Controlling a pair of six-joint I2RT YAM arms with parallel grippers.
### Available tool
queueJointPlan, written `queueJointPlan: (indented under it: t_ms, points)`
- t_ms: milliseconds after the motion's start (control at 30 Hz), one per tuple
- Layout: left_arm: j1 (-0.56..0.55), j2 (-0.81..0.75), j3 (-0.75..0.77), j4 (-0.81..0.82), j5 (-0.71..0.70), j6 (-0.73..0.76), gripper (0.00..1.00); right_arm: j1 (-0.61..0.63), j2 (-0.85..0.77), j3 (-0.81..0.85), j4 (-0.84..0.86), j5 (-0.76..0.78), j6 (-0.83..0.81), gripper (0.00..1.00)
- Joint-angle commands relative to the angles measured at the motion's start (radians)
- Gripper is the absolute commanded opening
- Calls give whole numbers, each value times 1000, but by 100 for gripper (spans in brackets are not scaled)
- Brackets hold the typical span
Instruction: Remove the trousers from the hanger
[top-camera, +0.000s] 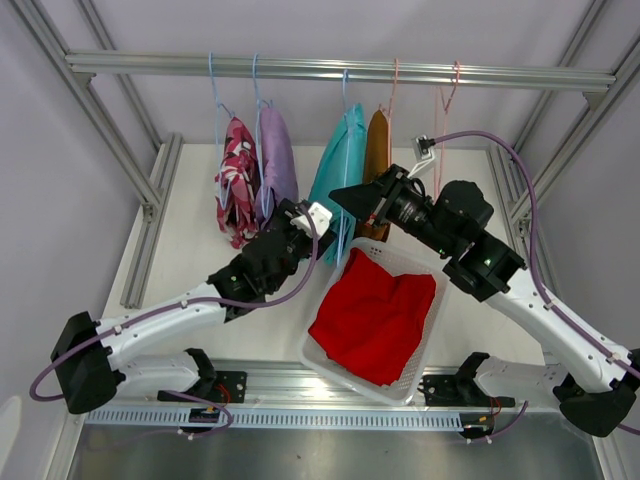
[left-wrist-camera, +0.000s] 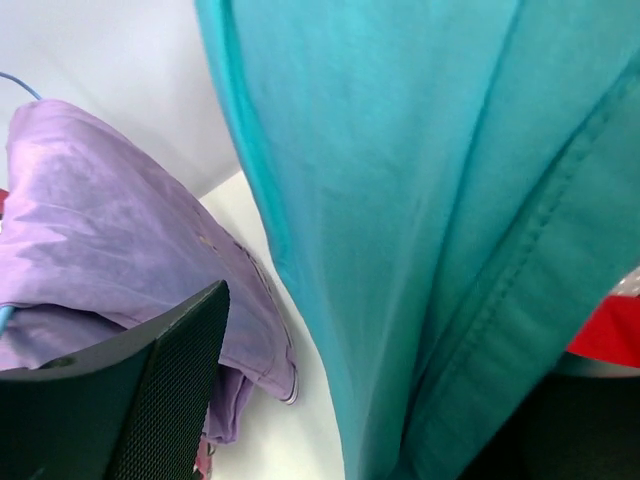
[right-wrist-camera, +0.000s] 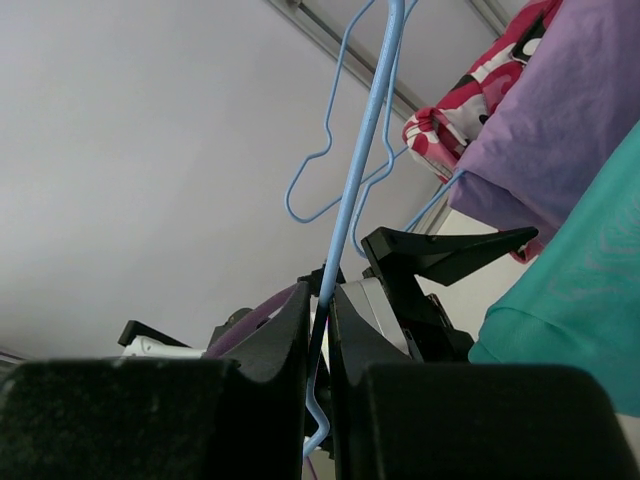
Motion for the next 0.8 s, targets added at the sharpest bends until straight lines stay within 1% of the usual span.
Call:
queueJointPlan:
  t_ms: [0,133,267,567,633,767]
  points:
    - [-11,-44,46,119,-22,-63,78,1,-43,17,172,-24,-8,0]
    - [-37,-67,64,110,1,-111,79,-4,-28,19,187,-24,-2,0]
    - [-71,-76,66,136,-2,-141,79,-4,-8,23,208,-33,15,0]
    - [-98,0,113,188,-73,-109,79,1,12,20,251,-59,53,0]
    - [-98,16,124,204,-86,-99,78,0,9,19,250,-55,50,0]
    - [-98,50,129,222,-122,-63,72,3,0,16,247,-59,49,0]
